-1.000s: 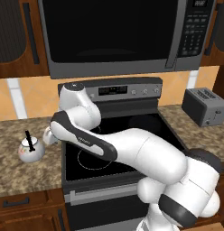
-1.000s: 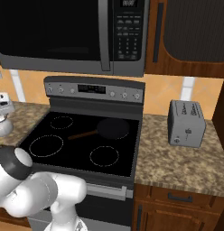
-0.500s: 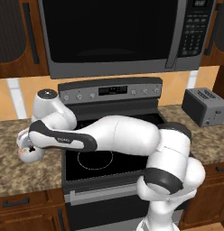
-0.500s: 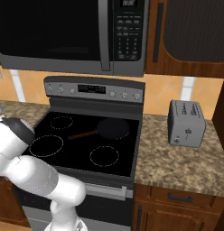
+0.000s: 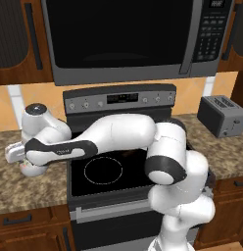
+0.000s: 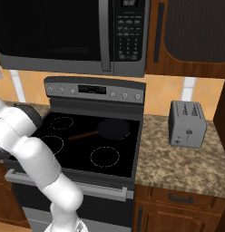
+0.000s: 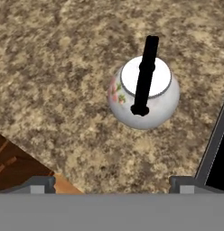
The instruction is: Pick the kettle from the counter and place it on a stove burner. Then turn the burner on.
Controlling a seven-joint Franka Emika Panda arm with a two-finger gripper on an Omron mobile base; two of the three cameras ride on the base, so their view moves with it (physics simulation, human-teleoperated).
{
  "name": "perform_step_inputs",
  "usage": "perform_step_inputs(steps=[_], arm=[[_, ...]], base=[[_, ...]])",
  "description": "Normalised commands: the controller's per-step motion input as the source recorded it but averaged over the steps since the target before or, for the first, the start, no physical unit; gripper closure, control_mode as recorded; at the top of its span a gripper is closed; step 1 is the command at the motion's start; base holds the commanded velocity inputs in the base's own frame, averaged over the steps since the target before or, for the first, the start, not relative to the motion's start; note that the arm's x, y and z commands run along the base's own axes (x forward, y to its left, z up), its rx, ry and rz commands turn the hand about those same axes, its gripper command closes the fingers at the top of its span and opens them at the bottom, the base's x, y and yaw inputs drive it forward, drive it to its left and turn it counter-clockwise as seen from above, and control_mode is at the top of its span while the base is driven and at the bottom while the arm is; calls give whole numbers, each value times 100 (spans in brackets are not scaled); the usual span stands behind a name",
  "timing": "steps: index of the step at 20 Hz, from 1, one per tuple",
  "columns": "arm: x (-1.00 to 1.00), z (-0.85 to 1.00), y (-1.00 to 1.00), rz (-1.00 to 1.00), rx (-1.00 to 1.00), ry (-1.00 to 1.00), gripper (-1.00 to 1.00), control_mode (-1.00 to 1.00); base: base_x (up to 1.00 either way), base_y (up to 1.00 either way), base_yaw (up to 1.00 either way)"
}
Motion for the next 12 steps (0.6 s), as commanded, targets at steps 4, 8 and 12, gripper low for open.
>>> perform_step_inputs(steps=[4,8,12], arm=[[23,-1,0,-7,-6,10,-100,-100],[28,-1,-3,-2,-10,18,-100,-100],[26,-21,0,0,-6,11,-100,-100]], base=[[0,0,0],[0,0,0],[0,0,0]])
